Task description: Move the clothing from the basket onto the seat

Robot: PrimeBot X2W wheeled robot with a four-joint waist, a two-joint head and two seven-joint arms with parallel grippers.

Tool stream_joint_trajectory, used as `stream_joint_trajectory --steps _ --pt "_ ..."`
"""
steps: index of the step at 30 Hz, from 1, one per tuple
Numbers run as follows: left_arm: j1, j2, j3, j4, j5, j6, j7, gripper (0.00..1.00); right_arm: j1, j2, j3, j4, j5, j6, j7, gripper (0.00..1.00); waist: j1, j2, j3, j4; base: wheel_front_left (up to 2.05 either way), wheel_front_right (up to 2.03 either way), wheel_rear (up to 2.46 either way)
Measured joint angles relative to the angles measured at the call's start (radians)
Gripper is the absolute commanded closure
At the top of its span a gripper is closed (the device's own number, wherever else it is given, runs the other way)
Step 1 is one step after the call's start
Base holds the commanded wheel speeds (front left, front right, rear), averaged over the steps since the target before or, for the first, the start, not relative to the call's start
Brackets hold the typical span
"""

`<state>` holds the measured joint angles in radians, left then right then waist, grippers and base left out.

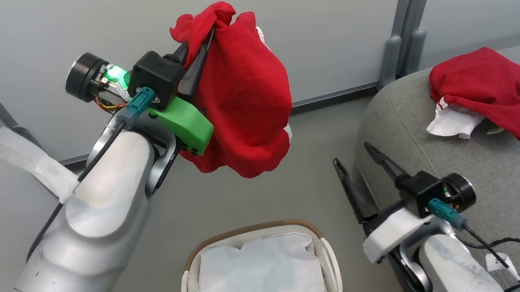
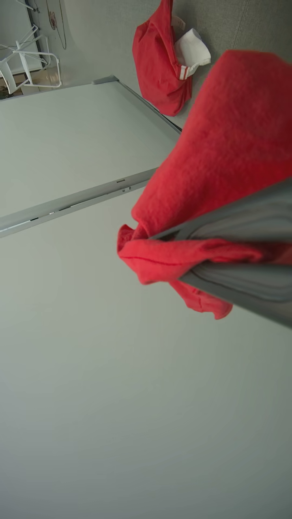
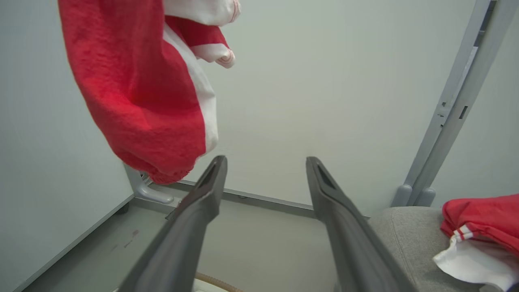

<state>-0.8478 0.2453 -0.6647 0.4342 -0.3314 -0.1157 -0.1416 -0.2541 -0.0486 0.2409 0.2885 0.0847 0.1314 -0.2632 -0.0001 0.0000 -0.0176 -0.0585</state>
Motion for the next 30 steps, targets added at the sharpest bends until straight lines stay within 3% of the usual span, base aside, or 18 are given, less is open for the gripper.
stream_joint_trajectory --steps 8,20,21,23,24,30 --pt "-0.025 -0.012 -0.036 -0.019 -0.019 -0.007 0.017 1.00 -0.112 0.001 0.156 0.015 0.011 0.000 0.000 0.00 0.0000 0.0000 -0.001 0.011 0.00 0.00 0.00" --pt "-0.025 -0.037 -0.114 -0.067 -0.050 -0.012 0.033 1.00 -0.277 0.000 0.244 0.159 0.024 0.000 0.000 0.00 0.0000 0.0000 0.000 0.057 0.00 0.00 0.00" --pt "-0.024 -0.037 -0.117 -0.070 -0.053 -0.012 0.035 1.00 -0.283 0.000 0.246 0.165 0.031 0.000 0.000 0.35 0.0000 0.0000 0.000 0.060 0.00 0.00 0.00" --pt "-0.022 -0.035 -0.122 -0.073 -0.058 -0.012 0.035 1.00 -0.291 0.000 0.252 0.171 0.041 0.000 0.000 0.89 0.0000 0.0000 0.000 0.065 0.00 0.00 0.00" --pt "-0.020 -0.034 -0.124 -0.074 -0.065 -0.012 0.035 1.00 -0.291 0.000 0.255 0.172 0.043 0.000 0.000 1.00 0.0000 0.0000 0.000 0.066 0.00 0.00 0.00" --pt "-0.002 -0.022 -0.126 -0.072 -0.083 -0.012 0.035 1.00 -0.292 0.000 0.260 0.175 0.048 0.000 0.000 1.00 0.0000 0.0000 0.000 0.064 0.00 0.00 0.00"
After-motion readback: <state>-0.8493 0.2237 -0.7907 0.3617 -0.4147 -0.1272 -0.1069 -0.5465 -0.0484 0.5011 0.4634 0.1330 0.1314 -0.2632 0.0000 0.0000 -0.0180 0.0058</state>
